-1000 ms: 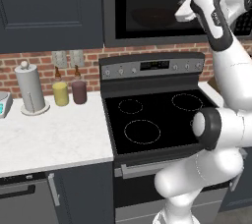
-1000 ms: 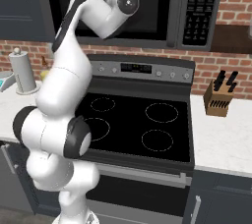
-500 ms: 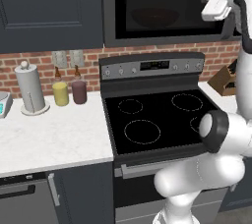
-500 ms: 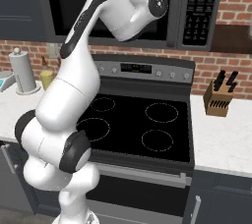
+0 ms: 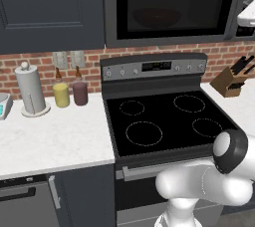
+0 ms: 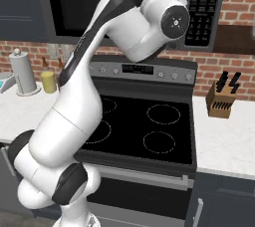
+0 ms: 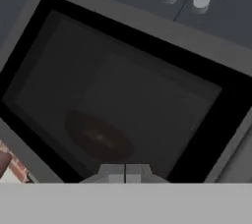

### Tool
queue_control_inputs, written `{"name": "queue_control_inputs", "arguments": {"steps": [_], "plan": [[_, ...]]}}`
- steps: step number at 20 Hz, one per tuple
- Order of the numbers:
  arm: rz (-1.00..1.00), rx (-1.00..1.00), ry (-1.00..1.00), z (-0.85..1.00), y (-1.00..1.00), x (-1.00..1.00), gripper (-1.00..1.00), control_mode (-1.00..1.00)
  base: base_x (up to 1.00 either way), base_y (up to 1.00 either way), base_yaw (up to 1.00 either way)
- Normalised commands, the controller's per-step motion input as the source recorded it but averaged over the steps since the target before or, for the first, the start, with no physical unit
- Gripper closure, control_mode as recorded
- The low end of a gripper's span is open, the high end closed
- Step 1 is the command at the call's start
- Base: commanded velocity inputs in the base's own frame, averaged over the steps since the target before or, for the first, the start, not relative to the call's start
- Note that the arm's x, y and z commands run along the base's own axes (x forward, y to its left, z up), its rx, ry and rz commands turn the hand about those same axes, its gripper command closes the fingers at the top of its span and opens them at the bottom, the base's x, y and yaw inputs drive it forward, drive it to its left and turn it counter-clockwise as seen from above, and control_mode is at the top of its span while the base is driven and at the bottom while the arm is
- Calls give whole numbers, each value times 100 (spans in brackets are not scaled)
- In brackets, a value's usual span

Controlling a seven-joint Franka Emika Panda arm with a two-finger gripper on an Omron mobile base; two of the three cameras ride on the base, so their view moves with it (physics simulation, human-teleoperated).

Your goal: Open the microwave, place the bowl with waffle inside the microwave, then close the microwave door and turn it on.

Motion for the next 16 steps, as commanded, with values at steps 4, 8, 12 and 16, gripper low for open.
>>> {"name": "queue_control_inputs", "arguments": {"steps": [4, 8, 12, 16], "plan": [[-14, 15, 6, -11, -94, 0, 100, -100, 0, 0, 0], [-4, 5, 0, -12, -66, 0, 100, -100, 0, 0, 0], [0, 2, -2, -14, -51, -21, 100, -100, 0, 0, 0], [0, 0, -8, -28, -36, -45, 100, -100, 0, 0, 0]]}}
